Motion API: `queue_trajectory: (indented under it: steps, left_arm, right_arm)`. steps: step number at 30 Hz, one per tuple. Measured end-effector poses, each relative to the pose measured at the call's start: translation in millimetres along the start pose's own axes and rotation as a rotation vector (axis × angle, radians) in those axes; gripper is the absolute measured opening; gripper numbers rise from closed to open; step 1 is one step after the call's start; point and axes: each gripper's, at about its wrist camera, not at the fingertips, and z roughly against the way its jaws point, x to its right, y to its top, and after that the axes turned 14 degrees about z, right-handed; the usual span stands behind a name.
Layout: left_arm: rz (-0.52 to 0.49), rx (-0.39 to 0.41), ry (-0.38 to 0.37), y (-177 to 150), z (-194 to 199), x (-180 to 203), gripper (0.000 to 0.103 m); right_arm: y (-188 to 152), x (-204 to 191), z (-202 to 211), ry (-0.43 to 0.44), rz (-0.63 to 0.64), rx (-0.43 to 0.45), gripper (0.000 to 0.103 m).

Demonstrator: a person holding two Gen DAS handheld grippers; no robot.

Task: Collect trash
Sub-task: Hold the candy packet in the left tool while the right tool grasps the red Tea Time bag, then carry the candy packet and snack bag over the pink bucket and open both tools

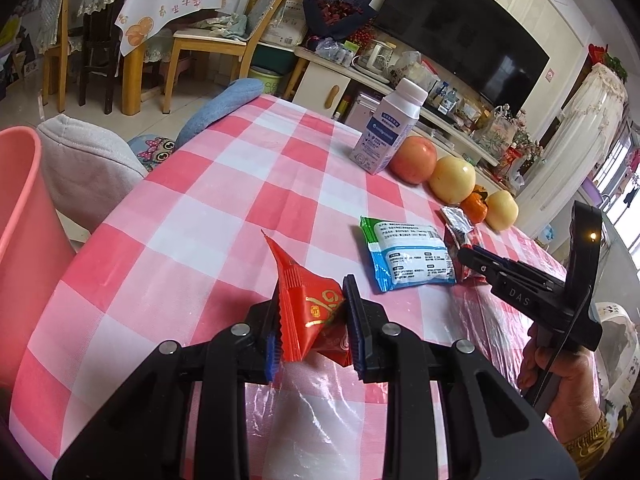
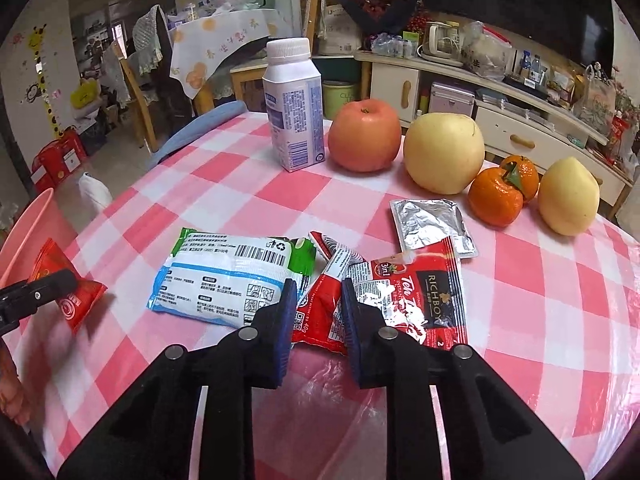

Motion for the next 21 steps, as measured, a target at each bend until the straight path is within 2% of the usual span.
queue_trajectory:
  steps: [11,21]
  left_arm:
    - [-0.008,0.031,-0.025,7,14,-1,0.029]
    - [-0.006,0.115,-0.018,23,41,-10,0.029]
  right_arm:
    - [-2,-29,33,-0.008,0.037,0.04,0.023]
    - [15,-75,73,0.061,0.045,0.135,0.023]
